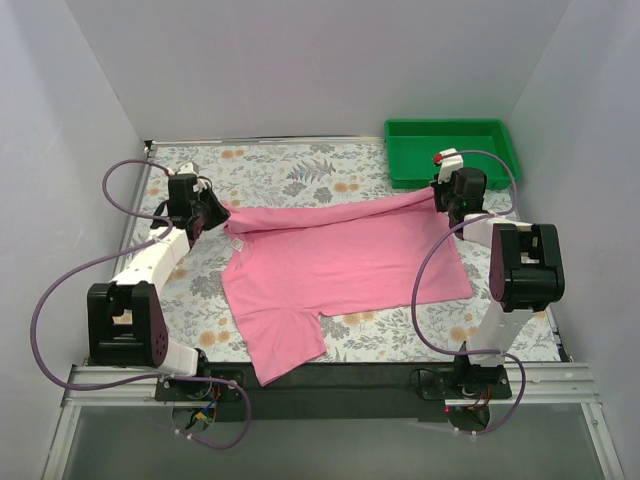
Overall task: Fold and stack the t-shirts
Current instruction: Fold the tshirt
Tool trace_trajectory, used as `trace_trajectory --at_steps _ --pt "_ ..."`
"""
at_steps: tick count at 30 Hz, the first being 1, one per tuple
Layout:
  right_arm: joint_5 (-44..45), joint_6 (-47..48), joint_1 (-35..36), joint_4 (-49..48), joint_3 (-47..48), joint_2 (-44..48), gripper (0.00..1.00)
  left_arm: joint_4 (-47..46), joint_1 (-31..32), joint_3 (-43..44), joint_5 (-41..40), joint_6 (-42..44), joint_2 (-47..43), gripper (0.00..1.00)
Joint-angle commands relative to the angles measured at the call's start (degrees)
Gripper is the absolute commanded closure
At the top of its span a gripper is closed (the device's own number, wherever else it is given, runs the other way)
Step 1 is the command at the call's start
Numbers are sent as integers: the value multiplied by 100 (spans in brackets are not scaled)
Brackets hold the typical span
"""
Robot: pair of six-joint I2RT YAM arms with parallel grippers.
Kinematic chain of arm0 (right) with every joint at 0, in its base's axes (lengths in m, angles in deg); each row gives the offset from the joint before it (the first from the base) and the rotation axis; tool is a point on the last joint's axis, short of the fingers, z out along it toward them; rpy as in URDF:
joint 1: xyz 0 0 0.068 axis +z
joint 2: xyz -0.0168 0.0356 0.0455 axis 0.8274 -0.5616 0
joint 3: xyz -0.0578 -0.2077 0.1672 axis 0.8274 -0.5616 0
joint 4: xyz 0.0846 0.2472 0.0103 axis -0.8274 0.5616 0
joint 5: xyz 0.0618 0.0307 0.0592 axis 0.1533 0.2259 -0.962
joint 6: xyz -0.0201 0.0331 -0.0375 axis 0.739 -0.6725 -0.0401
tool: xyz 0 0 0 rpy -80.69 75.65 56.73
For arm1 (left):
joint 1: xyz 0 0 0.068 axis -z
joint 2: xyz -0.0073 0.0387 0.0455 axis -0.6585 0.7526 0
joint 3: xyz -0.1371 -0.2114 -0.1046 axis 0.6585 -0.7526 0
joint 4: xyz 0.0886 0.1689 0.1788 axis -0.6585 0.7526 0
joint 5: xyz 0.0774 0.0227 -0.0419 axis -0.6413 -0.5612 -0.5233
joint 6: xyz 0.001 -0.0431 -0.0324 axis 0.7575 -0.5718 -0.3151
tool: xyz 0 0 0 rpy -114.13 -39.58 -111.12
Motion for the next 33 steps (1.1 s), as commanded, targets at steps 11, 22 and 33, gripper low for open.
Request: trace_trajectory --at_steps 11,22,33 --pt "788 -327 -47 251 -40 447 71 108 -31 -418 371 -253 -377 77" --pt "544 -1811 -47 2437 22 1624 41 1415 118 -260 310 -639 -983 28" --pt "-381 -2682 656 3977 -1331 2512 40 2041 1084 -840 47 -1510 -738 31"
